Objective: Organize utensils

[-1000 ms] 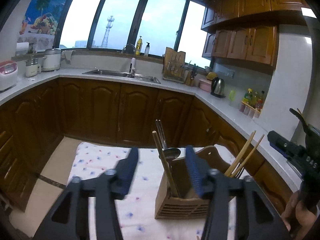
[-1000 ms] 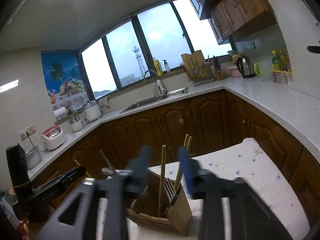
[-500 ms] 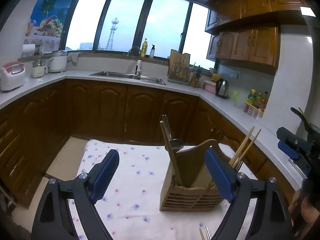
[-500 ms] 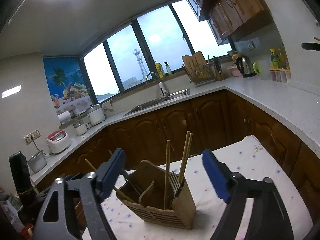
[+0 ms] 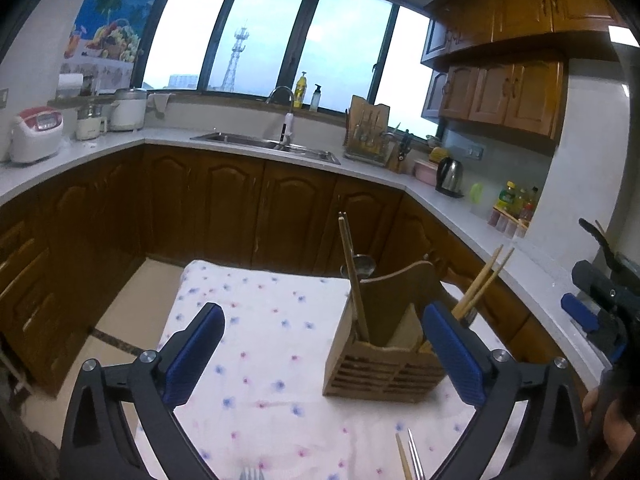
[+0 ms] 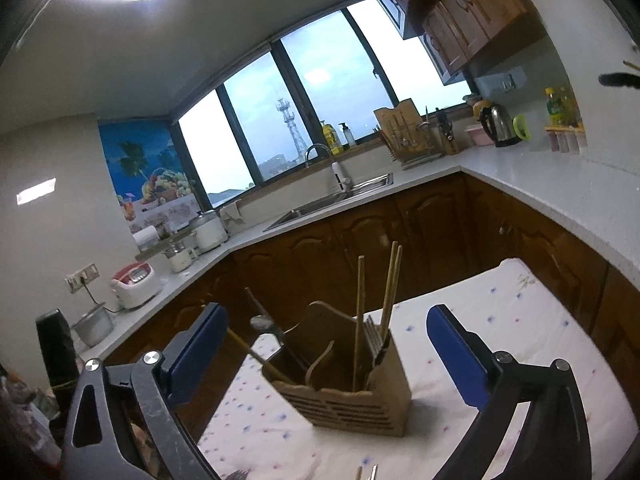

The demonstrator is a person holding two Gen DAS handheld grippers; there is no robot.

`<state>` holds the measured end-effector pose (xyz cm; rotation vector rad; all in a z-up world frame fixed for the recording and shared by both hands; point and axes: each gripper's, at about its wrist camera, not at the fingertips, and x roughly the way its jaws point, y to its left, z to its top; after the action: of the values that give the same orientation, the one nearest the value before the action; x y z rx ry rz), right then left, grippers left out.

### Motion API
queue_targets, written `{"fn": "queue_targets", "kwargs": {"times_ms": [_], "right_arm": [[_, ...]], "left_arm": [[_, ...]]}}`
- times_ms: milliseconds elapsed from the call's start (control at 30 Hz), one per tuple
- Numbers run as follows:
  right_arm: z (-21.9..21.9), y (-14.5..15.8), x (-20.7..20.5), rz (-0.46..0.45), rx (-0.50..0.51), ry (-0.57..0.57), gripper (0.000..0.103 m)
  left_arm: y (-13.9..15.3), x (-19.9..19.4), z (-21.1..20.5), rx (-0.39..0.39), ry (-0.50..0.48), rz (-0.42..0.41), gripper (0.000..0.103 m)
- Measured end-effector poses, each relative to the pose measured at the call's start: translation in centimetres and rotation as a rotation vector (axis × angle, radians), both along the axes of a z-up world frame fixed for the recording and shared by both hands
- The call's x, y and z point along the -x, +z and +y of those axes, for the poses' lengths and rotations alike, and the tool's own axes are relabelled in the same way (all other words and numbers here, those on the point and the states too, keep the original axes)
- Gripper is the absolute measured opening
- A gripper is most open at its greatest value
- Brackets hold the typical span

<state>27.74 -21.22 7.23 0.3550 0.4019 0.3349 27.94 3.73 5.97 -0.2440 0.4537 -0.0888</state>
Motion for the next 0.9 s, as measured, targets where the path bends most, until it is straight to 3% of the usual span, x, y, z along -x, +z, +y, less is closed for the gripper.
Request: {"fn": "queue_targets", "kwargs": {"times_ms": [433,700,900], "right_arm": [[0.1,0.1,6.1,-0.015,-0.028,0.028,0.102],[-0.8,-0.3,10.9,-0.038,-0.011,0.007,0.102],[-0.7,-0.5,13.9,-0.056,0.077,-0.007,0.102]], "left_arm": [[-0.4,8.1,0.7,0.037,-0.019,0.018,0.101],[0.0,13.6,0.7,-0.003,0.012,-0.017,0.102],[-0.5,17.3,-0.2,-0.047,0.022,-0.037,0.102]]}}
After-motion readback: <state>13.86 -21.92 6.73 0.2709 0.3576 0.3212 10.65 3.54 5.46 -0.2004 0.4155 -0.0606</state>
